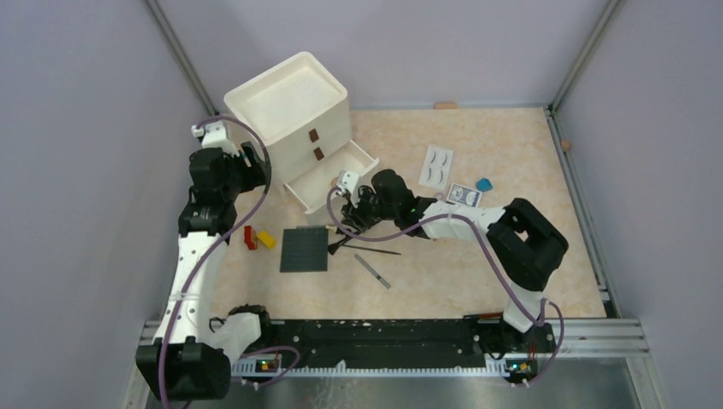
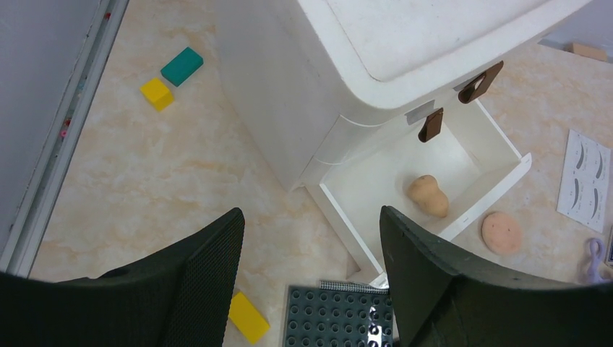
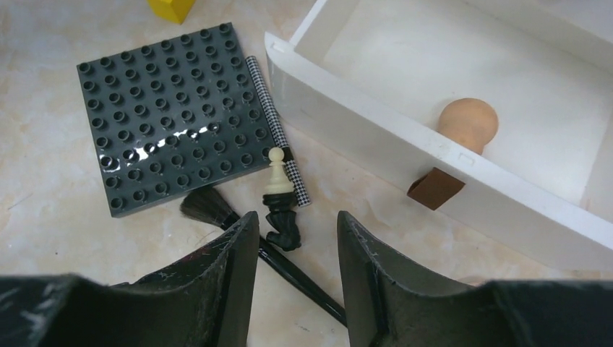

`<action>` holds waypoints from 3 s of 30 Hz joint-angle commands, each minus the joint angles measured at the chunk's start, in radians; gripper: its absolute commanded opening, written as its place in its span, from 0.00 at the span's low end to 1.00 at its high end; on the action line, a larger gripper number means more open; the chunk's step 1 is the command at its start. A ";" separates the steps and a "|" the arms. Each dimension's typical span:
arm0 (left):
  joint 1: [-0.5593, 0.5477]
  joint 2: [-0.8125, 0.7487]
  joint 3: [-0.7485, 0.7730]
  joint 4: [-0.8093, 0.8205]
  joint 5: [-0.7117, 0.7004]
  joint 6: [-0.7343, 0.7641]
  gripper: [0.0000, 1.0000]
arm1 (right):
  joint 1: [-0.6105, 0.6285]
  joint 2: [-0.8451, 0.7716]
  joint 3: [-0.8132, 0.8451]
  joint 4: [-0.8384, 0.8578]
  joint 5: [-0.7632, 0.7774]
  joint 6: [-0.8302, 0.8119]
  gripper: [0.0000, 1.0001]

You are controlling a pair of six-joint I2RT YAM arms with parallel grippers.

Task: Organize the makeup
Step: Pick up the makeup from the center of the board.

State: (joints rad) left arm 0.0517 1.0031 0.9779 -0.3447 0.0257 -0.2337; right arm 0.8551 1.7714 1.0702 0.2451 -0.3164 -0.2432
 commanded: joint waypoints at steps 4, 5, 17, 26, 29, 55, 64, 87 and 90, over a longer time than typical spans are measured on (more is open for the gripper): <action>0.005 -0.021 -0.005 0.044 0.016 0.005 0.75 | 0.001 0.110 0.102 -0.019 -0.069 0.000 0.44; 0.005 -0.022 -0.004 0.044 0.016 0.005 0.75 | 0.003 0.121 0.110 -0.015 -0.080 0.007 0.45; 0.005 -0.018 -0.005 0.044 0.013 0.007 0.75 | 0.067 0.248 0.200 -0.046 -0.012 -0.012 0.58; 0.006 -0.014 -0.005 0.044 0.015 0.007 0.75 | 0.074 0.295 0.218 -0.093 0.233 -0.028 0.59; 0.007 -0.013 -0.005 0.043 0.014 0.007 0.75 | 0.073 0.303 0.217 -0.089 0.417 -0.006 0.59; 0.008 -0.008 -0.005 0.046 0.022 0.007 0.75 | 0.009 0.126 0.079 0.104 0.059 -0.150 0.60; 0.008 -0.011 -0.005 0.044 0.018 0.007 0.75 | -0.023 0.251 0.256 -0.068 -0.124 -0.242 0.57; 0.008 -0.015 -0.005 0.042 0.019 0.007 0.75 | -0.049 0.438 0.454 -0.334 -0.313 -0.334 0.52; 0.008 -0.015 -0.005 0.042 0.020 0.007 0.75 | -0.047 0.435 0.449 -0.352 -0.311 -0.343 0.45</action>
State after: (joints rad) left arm 0.0528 1.0035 0.9775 -0.3443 0.0368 -0.2337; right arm 0.8040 2.1967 1.4887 -0.0578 -0.5926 -0.5491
